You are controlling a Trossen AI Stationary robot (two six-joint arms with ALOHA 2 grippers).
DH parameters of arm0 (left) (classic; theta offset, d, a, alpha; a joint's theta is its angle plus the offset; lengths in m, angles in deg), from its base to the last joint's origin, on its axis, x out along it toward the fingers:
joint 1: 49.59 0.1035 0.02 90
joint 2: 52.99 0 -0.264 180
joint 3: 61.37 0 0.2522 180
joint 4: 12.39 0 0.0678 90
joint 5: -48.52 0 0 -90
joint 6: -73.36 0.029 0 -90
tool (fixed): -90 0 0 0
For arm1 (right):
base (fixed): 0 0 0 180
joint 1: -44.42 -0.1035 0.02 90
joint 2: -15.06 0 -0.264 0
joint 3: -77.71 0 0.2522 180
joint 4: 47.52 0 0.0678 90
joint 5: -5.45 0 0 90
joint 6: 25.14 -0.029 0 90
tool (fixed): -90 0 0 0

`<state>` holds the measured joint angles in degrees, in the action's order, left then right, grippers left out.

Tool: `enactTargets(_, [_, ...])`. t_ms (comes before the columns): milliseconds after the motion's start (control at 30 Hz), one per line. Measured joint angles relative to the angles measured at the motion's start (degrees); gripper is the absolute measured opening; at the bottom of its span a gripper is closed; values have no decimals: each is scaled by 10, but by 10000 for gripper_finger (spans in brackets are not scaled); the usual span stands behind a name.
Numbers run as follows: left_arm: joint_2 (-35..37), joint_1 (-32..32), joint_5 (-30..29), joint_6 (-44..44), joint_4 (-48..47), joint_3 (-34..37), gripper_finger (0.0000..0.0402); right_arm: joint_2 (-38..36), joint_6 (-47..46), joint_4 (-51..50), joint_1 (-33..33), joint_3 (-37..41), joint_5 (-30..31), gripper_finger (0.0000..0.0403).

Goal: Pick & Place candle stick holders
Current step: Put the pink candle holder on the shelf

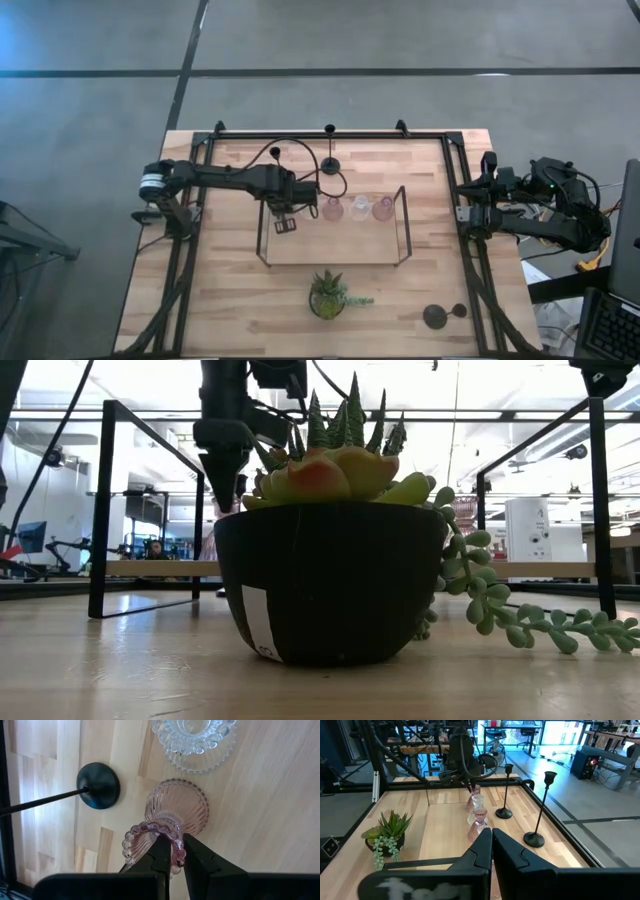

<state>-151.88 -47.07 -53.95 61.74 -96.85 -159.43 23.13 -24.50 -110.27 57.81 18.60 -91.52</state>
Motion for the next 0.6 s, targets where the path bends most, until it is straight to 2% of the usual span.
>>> enactTargets(600, [6,-1,12,-10,-4,1,31,0,0,0,0,0,0,8])
